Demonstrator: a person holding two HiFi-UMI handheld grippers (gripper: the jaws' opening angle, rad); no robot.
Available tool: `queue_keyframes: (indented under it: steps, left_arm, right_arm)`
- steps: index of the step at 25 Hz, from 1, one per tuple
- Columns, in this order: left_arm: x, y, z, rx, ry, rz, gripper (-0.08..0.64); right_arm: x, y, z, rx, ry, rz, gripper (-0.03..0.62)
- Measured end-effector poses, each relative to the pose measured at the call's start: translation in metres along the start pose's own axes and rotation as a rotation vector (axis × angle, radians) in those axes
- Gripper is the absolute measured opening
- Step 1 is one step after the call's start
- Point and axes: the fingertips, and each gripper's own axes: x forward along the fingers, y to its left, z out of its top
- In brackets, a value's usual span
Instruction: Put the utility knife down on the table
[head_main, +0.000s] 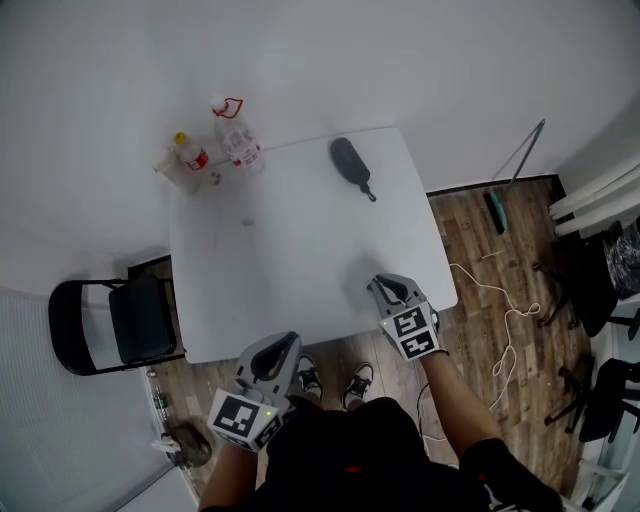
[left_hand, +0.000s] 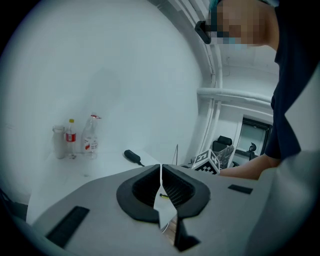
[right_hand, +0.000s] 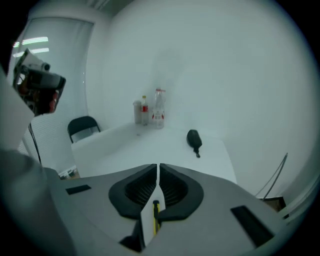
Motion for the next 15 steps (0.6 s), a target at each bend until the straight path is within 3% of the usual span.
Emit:
queue_keyframes:
  steps: [6,15]
  left_arm:
    - [-0.012,-0.019,0.029,0.019,-0.114,-0.072,0.031]
    - [-0.034,-0.046,0.073,0.149,-0.201,-0.160,0.031]
  right_arm:
    - [-0.089,0.011,0.092,0.085,-0.278,-0.057,0.023]
    - [-0.189,0.023,0.150,0.065,-0.474,-0.169,0.021]
